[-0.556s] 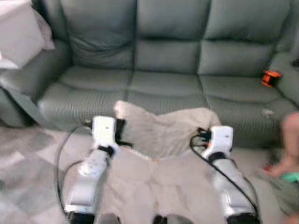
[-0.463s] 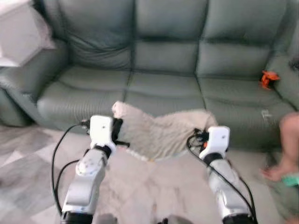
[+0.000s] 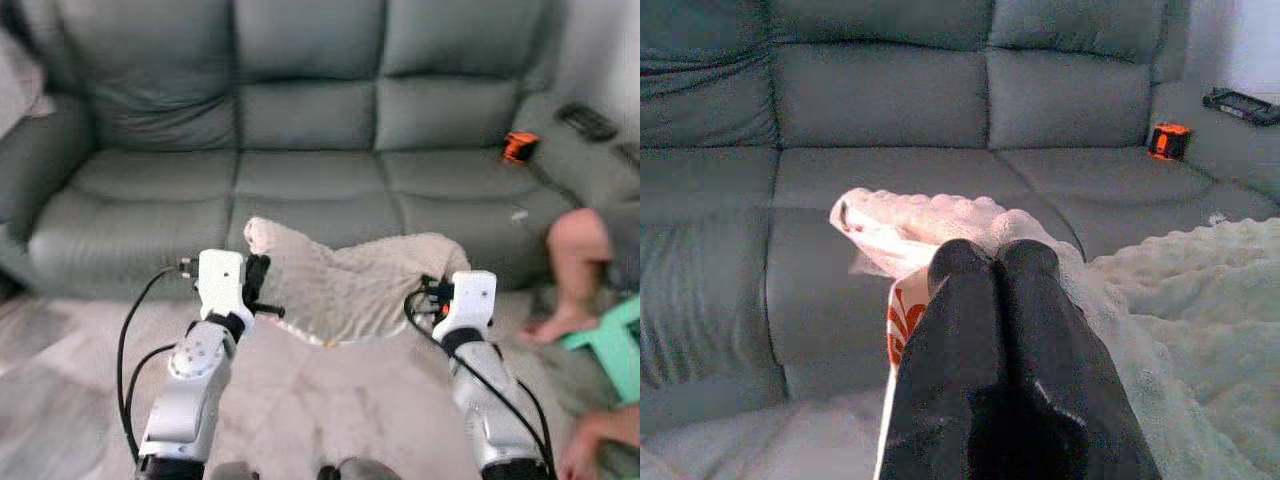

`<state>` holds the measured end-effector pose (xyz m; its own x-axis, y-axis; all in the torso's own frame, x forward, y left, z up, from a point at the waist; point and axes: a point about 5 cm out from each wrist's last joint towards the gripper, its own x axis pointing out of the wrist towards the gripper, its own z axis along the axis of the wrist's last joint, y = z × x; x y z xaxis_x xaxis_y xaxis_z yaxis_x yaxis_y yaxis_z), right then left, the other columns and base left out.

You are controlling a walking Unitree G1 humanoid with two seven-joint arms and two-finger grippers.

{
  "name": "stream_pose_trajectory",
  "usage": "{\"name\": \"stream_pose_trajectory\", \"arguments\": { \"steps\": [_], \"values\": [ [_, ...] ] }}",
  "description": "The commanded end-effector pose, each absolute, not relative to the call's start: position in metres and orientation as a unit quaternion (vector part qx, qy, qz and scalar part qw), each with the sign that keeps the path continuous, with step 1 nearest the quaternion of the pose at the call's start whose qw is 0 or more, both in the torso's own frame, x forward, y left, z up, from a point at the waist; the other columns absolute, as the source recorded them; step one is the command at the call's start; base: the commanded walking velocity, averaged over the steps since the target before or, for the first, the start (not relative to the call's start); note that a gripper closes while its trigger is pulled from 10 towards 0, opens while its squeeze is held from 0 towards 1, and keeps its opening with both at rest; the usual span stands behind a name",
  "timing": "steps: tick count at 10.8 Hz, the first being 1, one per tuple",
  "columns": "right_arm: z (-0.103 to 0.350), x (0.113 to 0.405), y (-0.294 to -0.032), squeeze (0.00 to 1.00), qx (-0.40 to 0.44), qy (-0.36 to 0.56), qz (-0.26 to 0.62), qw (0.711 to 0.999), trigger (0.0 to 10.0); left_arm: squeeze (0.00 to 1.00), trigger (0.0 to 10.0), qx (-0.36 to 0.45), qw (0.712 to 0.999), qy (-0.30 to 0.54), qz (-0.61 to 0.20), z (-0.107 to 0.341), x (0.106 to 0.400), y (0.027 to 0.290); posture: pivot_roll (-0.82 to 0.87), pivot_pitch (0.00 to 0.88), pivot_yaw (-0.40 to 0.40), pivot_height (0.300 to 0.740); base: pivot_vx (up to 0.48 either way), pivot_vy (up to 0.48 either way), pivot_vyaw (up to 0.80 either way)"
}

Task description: Move the pillow to the sofa

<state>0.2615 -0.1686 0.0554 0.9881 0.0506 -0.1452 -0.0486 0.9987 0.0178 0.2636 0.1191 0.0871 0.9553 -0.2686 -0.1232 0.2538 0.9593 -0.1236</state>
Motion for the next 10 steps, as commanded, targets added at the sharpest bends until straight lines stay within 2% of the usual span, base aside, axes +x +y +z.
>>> {"name": "stream_pose_trajectory", "arguments": {
  "steps": [1,8,10],
  "values": [
    [0.0661,0.2663,-0.1646,0.0,0.007,0.049,0.031,0.998,10.0,0.0,10.0,-0.055,0.987,0.053,-0.143,0.0945,0.2656,0.1168,-0.02,0.0,-0.02,0.74,0.274,0.0,0.0],
    [0.068,0.2623,-0.1652,0.0,0.014,0.051,0.025,0.998,10.0,0.0,10.0,-0.053,0.986,0.058,-0.149,0.0931,0.2652,0.1153,-0.02,0.0,-0.016,0.74,0.303,0.0,0.0],
    [0.0681,0.2633,-0.1644,0.0,0.013,0.053,0.026,0.998,10.0,0.0,10.0,-0.053,0.985,0.058,-0.151,0.0933,0.2654,0.1146,-0.02,0.0,-0.015,0.74,0.311,0.0,-0.61]
  ]
}}
